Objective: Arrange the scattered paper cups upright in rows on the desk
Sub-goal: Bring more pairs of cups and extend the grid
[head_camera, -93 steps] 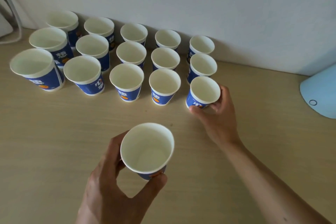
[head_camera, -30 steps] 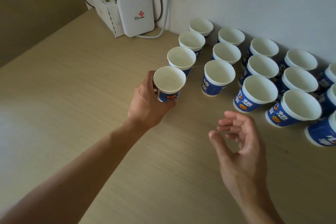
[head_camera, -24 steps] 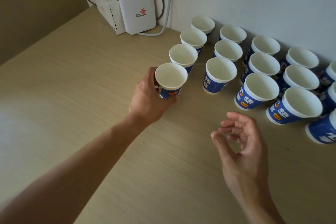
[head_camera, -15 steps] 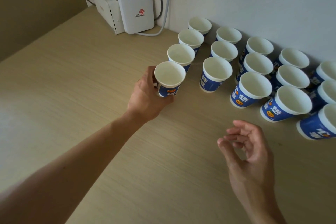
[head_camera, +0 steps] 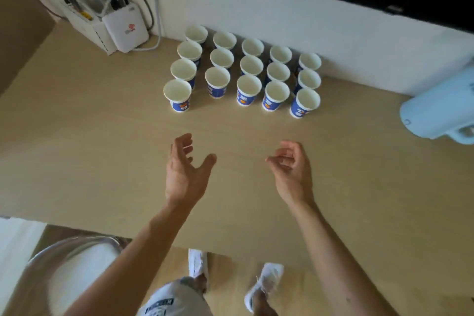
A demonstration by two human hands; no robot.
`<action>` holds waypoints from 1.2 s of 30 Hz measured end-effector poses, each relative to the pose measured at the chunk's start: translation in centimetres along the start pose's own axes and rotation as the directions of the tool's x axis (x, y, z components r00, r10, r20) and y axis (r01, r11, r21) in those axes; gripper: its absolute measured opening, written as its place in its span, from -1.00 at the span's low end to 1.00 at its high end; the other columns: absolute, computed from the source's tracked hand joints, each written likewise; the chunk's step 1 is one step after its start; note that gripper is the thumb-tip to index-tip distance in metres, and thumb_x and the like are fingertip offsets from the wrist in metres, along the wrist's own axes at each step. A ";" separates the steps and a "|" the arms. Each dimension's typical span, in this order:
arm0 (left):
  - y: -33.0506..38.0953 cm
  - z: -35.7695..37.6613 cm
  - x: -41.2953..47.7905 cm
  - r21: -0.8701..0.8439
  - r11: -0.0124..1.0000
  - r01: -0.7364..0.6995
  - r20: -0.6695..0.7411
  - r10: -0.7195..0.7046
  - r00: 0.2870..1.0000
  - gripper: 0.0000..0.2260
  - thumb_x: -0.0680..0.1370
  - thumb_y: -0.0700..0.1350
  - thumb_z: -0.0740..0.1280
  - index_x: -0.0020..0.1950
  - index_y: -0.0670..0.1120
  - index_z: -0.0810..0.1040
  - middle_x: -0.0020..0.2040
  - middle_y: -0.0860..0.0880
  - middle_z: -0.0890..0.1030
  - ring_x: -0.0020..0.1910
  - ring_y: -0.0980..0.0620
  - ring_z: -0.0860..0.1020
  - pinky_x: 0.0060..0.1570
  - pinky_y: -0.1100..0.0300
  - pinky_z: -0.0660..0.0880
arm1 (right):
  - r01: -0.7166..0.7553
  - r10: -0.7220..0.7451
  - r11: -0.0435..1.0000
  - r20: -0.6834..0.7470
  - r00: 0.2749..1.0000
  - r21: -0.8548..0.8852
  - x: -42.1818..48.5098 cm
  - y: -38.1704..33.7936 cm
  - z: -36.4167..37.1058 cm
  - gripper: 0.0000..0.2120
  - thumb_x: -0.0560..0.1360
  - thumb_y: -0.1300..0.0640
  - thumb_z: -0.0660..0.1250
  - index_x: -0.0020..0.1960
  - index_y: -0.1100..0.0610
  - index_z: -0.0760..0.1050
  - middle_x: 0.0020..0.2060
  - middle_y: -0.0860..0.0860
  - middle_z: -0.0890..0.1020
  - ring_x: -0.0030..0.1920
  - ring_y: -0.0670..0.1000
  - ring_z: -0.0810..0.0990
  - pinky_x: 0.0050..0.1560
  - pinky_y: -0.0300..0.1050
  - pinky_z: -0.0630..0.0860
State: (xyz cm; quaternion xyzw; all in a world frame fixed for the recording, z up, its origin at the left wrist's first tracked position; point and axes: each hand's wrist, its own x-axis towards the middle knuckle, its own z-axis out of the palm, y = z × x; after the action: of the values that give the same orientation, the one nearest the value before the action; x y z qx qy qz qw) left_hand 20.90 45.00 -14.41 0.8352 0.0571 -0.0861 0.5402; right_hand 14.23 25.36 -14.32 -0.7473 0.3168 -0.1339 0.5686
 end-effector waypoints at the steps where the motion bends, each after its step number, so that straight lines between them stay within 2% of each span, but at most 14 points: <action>1: 1.0 0.2 -1.2 -0.008 1.000 -0.004 0.021 0.005 1.000 -0.45 0.48 -0.14 0.53 0.42 -0.12 0.41 0.31 -0.09 0.55 0.23 -0.07 0.55 0.15 0.13 0.49 | -0.012 0.013 1.000 -0.023 1.000 0.023 -0.8 -0.7 -0.9 -0.63 0.46 0.36 0.49 0.16 0.10 0.47 -0.06 0.06 0.60 -0.14 -0.01 0.61 -0.14 -0.38 0.51; 7: 8.2 1.8 -8.7 -0.092 0.992 -0.086 0.127 0.097 0.987 -0.57 0.51 -0.14 0.50 0.34 -0.11 0.47 0.26 -0.04 0.57 0.23 -0.03 0.55 0.21 0.03 0.52 | -0.039 0.061 0.983 -0.119 0.991 0.178 -5.1 -3.7 -7.4 -0.67 0.46 0.35 0.50 0.13 0.10 0.50 -0.06 0.09 0.61 -0.11 0.01 0.60 -0.11 -0.36 0.51; 13: 13.7 6.2 -16.7 -0.143 0.973 -0.179 0.154 0.200 0.968 -0.66 0.52 -0.16 0.48 0.26 -0.11 0.51 0.21 0.02 0.59 0.19 0.02 0.57 0.14 0.10 0.53 | -0.025 0.071 0.974 -0.200 0.977 0.225 -8.3 -2.9 -16.5 -0.68 0.48 0.34 0.49 0.19 0.17 0.54 -0.01 0.14 0.63 -0.10 -0.01 0.62 -0.14 -0.43 0.51; 18: 16.0 11.5 -23.5 -0.152 0.966 -0.211 0.203 0.239 0.950 -0.68 0.53 -0.13 0.47 0.25 -0.06 0.52 0.20 0.08 0.60 0.19 0.06 0.58 0.14 0.10 0.54 | 0.009 0.075 0.960 -0.288 0.955 0.278 -10.1 -1.6 -25.3 -0.69 0.47 0.32 0.51 0.15 0.13 0.54 -0.03 0.10 0.64 -0.11 -0.05 0.62 -0.12 -0.40 0.50; 23: 17.9 17.5 -30.1 -0.192 0.946 -0.260 0.257 0.304 0.917 -0.69 0.53 -0.13 0.48 0.23 -0.05 0.53 0.14 0.10 0.61 0.17 0.06 0.60 0.11 0.10 0.56 | 0.041 0.077 0.943 -0.338 0.938 0.329 -12.4 0.5 -34.0 -0.70 0.46 0.35 0.51 0.08 0.10 0.53 -0.08 0.09 0.62 -0.10 0.03 0.60 0.01 -0.17 0.50; 28: 19.0 22.5 -35.1 -0.190 0.944 -0.269 0.333 0.320 0.887 -0.70 0.53 -0.12 0.48 0.23 -0.04 0.53 0.14 0.07 0.61 0.15 0.05 0.60 0.14 0.01 0.58 | 0.030 0.122 0.937 -0.406 0.906 0.349 -14.9 3.0 -41.5 -0.73 0.46 0.33 0.51 0.09 0.12 0.56 -0.07 0.07 0.64 -0.11 -0.04 0.62 -0.01 -0.27 0.50; 31: 19.8 25.7 -37.1 -0.192 0.943 -0.273 0.378 0.328 0.866 -0.70 0.52 -0.16 0.49 0.22 -0.08 0.54 0.13 0.02 0.62 0.13 0.02 0.61 0.13 -0.02 0.59 | 0.027 0.153 0.929 -0.449 0.880 0.369 -15.8 4.3 -45.1 -0.75 0.47 0.32 0.50 0.09 0.11 0.56 -0.09 0.05 0.65 -0.11 -0.05 0.63 0.07 -0.16 0.51; 36: 21.3 31.5 -39.2 -0.231 0.936 -0.266 0.451 0.345 0.823 -0.72 0.52 -0.22 0.49 0.19 -0.09 0.55 0.11 -0.02 0.63 0.11 0.05 0.61 0.05 0.11 0.57 | -0.009 0.189 0.938 -0.493 0.849 0.345 -16.0 7.2 -49.6 -0.77 0.50 0.32 0.48 0.09 0.12 0.55 -0.09 0.02 0.63 -0.06 -0.09 0.61 0.09 -0.15 0.51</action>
State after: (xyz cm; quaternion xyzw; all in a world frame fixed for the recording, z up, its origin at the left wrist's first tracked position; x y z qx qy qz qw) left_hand -16.00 7.46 0.06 0.7394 -0.2083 -0.1998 0.6083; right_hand -28.08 -3.63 -2.74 -0.5597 0.4700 -0.3515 0.5850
